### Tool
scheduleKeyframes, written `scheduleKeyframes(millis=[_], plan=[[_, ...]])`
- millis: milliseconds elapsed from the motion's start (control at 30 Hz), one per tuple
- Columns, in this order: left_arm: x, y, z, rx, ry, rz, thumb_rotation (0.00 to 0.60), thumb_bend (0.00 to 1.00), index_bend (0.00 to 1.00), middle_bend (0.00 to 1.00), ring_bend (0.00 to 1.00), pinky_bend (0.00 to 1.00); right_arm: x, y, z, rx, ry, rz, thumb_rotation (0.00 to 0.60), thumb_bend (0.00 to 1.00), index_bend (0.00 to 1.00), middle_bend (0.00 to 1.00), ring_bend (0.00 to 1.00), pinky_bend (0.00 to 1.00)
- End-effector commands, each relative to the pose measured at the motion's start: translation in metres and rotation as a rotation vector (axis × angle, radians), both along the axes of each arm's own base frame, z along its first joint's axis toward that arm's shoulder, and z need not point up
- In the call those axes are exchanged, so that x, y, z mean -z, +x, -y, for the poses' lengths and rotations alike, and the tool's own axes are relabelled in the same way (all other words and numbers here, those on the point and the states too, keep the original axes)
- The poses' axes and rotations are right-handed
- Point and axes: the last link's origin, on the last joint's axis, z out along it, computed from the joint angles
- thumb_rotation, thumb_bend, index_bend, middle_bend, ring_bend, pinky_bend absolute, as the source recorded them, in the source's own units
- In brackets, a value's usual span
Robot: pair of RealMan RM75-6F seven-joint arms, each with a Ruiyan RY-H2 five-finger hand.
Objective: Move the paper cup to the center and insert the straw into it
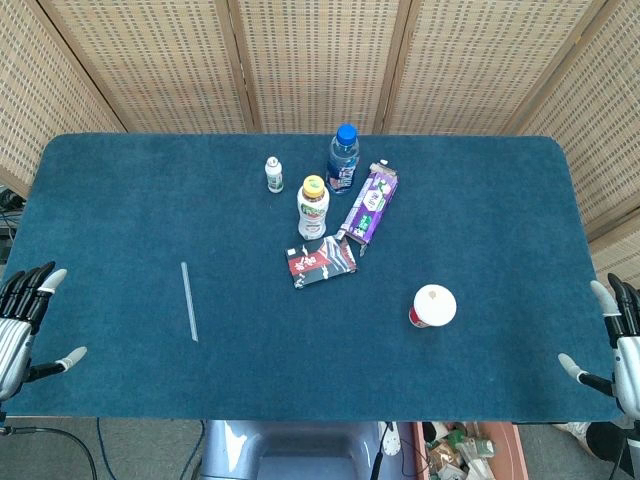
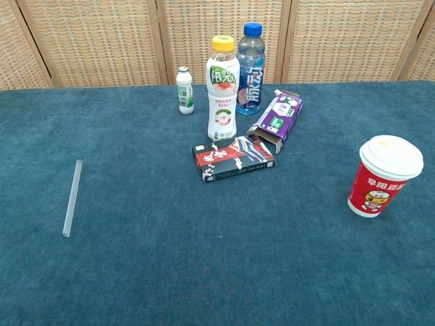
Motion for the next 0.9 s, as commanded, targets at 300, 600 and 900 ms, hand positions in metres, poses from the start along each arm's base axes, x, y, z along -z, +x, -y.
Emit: scheduleKeyframes(millis=[300, 600, 900], plan=[[0.0, 0.0, -0.001, 0.002, 0.002, -0.004, 0.6, 0.09, 0.0, 0.0, 0.0, 0.0, 0.004, 0.001, 0.001, -0.011, 0.023, 0.007, 0.6, 0.0, 0.0, 0.0, 0.0, 0.0], [0.003, -0.002, -0.007, -0.009, 0.008, -0.02, 0.6, 0.09, 0.0, 0.0, 0.0, 0.0, 0.038, 0.021, 0.037, -0.167, 0.302, 0.024, 0.6, 0.0, 0.0, 0.0, 0.0, 0.0], [0.01, -0.005, -0.019, -0.045, -0.01, -0.03, 0.6, 0.09, 0.0, 0.0, 0.0, 0.0, 0.073, 0.033, 0.088, -0.245, 0.474, -0.055, 0.6, 0.0, 0.0, 0.0, 0.0, 0.0]])
